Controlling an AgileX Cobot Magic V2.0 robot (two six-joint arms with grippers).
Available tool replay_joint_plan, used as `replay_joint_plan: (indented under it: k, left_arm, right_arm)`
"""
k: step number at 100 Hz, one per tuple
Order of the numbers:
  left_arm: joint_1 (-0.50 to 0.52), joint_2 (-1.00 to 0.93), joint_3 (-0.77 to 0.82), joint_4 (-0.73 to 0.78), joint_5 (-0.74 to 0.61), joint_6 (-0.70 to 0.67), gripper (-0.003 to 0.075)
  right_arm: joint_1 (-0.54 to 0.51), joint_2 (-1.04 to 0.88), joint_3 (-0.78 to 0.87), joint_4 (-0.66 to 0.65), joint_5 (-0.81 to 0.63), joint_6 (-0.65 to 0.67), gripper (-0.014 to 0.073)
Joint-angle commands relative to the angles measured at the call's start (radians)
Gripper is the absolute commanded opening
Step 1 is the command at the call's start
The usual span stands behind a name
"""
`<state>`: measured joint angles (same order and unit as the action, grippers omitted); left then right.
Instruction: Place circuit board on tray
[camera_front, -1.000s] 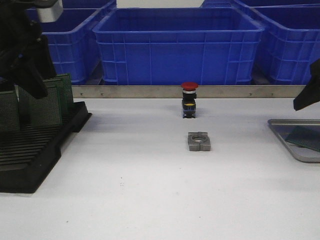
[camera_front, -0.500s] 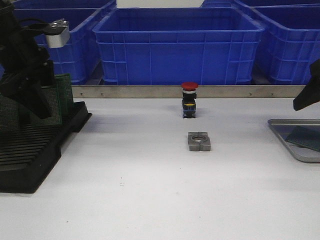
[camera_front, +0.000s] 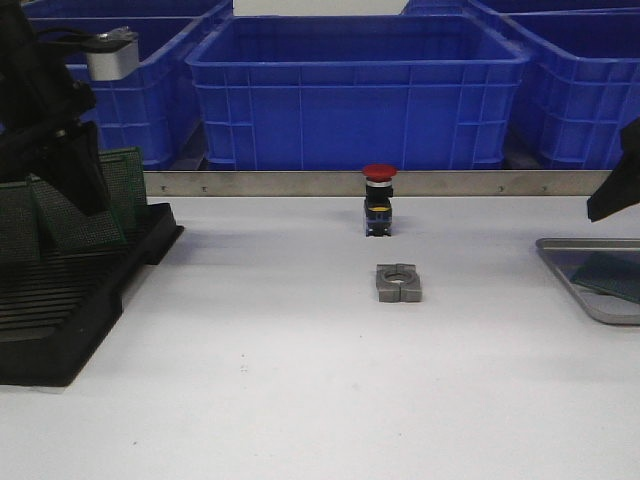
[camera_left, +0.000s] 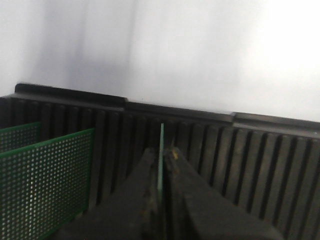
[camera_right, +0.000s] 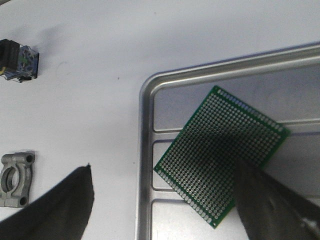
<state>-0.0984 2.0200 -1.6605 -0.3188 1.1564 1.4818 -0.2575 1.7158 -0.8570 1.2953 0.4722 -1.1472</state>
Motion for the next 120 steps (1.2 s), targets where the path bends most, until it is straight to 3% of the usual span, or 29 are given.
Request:
replay_joint_plan:
  k: [1, 15, 33, 51, 87, 120]
  left_arm:
    - [-0.003, -0.053, -0.074, -0.036, 0.072, -0.012, -0.002]
    - [-0.003, -0.062, -0.132, -0.077, 0.122, -0.037, -0.002]
    - [-0.011, -0.086, -0.134, -0.296, 0.122, -0.037, -0.002]
    - [-0.08, -0.086, -0.134, -0.409, 0.122, -0.037, -0.002]
    - [-0.294, -0.086, -0.134, -0.437, 0.122, -0.041, -0.002]
    - [-0.394, -0.086, -0.134, -0.441, 0.122, -0.041, -0.002]
  right_arm:
    - [-0.005, -0.036, -0.028, 0.02, 0.02, -0.018, 0.0589]
    - [-0.003, -0.054, -0.028, 0.02, 0.097, -0.068, 0.0589]
    - [-0.002, -0.114, -0.028, 0.078, 0.247, -0.128, 0.0589]
    - [0.052, -0.185, -0.028, 0.157, 0.356, -0.33, 0.0589]
    - [0.313, -0.239, -0.028, 0.148, 0.356, -0.732, 0.0589]
    - [0.434, -0.236, -0.028, 0.148, 0.278, -0.84, 0.0589]
